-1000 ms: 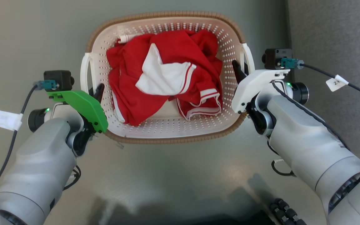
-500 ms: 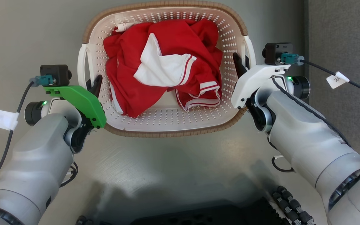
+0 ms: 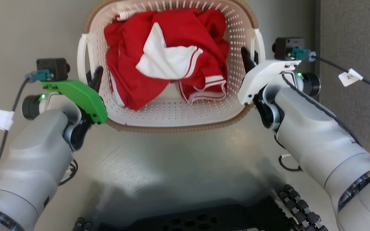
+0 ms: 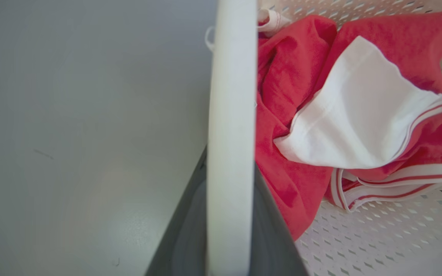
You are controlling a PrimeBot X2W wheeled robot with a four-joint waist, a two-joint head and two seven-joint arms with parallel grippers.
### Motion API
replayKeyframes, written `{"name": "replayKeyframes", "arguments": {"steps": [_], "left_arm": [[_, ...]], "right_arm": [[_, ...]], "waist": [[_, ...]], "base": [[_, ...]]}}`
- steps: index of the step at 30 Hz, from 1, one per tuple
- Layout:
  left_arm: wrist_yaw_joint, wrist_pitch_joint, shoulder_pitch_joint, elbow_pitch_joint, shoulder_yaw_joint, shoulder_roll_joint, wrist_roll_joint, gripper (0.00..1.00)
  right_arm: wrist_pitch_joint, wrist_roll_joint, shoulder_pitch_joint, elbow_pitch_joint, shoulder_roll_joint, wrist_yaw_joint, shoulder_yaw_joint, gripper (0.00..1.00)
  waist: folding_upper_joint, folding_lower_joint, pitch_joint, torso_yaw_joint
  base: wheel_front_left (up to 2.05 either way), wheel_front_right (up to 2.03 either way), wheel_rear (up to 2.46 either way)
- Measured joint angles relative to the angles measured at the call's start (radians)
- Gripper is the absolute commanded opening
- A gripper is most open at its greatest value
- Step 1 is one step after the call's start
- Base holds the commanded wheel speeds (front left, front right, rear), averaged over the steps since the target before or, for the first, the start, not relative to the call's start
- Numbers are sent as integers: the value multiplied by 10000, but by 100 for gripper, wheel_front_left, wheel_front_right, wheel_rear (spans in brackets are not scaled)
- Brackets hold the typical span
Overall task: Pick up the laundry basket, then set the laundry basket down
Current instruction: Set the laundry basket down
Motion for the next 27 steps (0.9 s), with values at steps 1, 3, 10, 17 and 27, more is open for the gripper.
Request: {"name": "replayKeyframes", "arguments": {"steps": [1,3,10,17,27], "left_arm": [[0,-15,-61,-31,4,23,0,0],[0,-90,-151,-84,8,75,0,0],[0,-184,-285,-165,19,176,0,0],[6,-276,-347,-205,-27,209,21,0],[6,-349,-402,-242,-42,232,46,0]], "right_arm": [[0,-17,-29,-33,-4,-8,-52,0],[0,-109,-141,-107,-10,-48,-144,0],[0,-351,-304,-301,-15,-102,-395,0],[0,-673,-324,-493,-25,-171,-679,0],[0,-970,-299,-625,-23,-192,-1020,0]], "waist": [[0,0,41,-1],[0,0,125,-3],[0,0,396,-8],[0,-1,559,-4],[0,-1,740,-8]], "base": [[0,0,0],[0,0,0],[0,0,0],[0,0,0],[0,0,0]]}}
